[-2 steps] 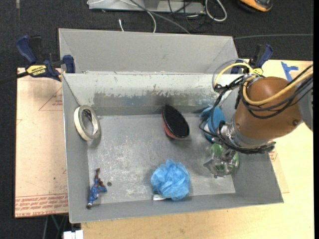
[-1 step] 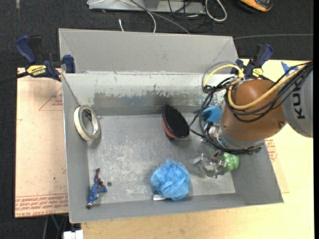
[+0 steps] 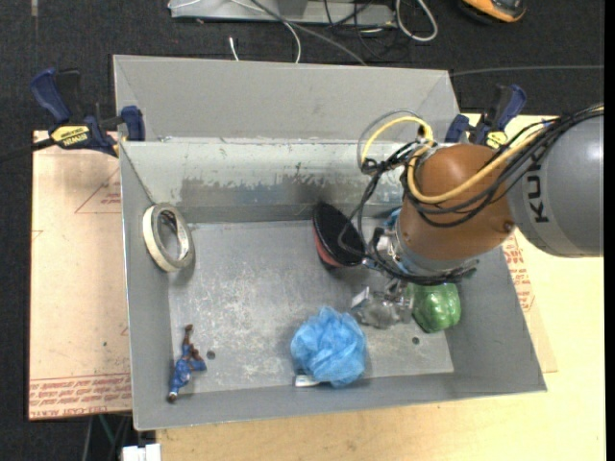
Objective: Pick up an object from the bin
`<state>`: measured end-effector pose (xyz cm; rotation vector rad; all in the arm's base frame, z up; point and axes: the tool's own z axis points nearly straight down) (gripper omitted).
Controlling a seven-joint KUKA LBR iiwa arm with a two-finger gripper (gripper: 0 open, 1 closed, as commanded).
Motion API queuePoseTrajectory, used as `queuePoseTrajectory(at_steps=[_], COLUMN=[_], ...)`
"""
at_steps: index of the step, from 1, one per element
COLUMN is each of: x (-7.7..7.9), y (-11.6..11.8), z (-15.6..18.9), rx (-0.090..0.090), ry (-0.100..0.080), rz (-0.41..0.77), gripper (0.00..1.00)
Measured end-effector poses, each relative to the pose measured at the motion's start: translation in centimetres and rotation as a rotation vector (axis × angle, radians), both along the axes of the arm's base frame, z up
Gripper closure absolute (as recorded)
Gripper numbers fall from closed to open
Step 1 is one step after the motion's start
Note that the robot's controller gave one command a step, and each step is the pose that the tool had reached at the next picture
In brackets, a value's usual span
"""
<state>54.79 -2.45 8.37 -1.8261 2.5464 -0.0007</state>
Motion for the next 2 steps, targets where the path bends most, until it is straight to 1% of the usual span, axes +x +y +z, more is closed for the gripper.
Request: queuePoseTrajectory(at_steps=[1,2], x=[-5.8,-4.3], y=[0.8,0.4], z=[0.0,-0.2], rx=[0.007,0.007], ry=[0.013,0.010], rz=[0.061,0.095], gripper=[1.00,1.00])
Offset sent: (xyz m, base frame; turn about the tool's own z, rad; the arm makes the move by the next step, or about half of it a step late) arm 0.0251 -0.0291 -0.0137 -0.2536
